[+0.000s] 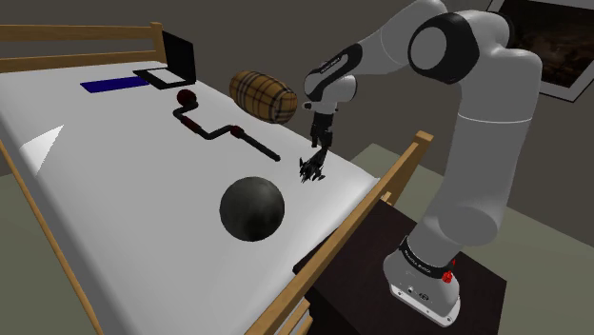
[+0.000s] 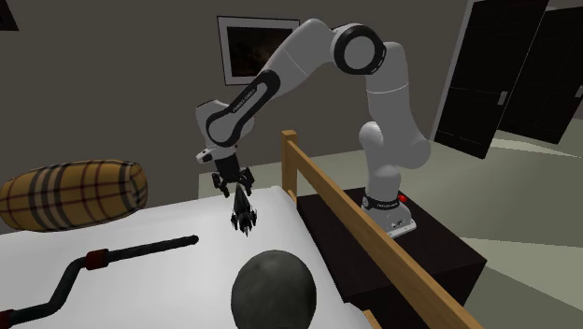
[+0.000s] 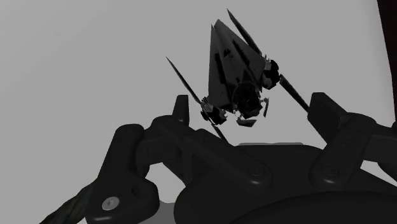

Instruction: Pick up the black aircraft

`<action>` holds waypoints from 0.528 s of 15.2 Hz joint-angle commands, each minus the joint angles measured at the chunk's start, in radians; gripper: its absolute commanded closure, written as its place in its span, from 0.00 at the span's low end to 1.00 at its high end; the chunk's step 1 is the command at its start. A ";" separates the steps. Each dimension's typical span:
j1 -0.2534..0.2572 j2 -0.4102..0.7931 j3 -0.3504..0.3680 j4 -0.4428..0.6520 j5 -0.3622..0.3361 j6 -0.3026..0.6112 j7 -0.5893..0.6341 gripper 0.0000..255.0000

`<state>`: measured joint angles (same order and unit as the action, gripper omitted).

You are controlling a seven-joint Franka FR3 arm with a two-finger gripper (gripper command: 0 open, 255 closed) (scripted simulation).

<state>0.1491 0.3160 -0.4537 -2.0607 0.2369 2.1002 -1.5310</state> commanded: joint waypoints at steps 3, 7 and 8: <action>-0.008 0.041 0.011 -0.006 0.024 0.041 -0.022 0.00; -0.013 0.067 0.019 -0.009 0.040 0.067 -0.033 0.00; -0.014 0.067 0.019 -0.009 0.040 0.067 -0.033 1.00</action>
<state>0.1358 0.3817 -0.4356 -2.0691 0.2757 2.1650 -1.5637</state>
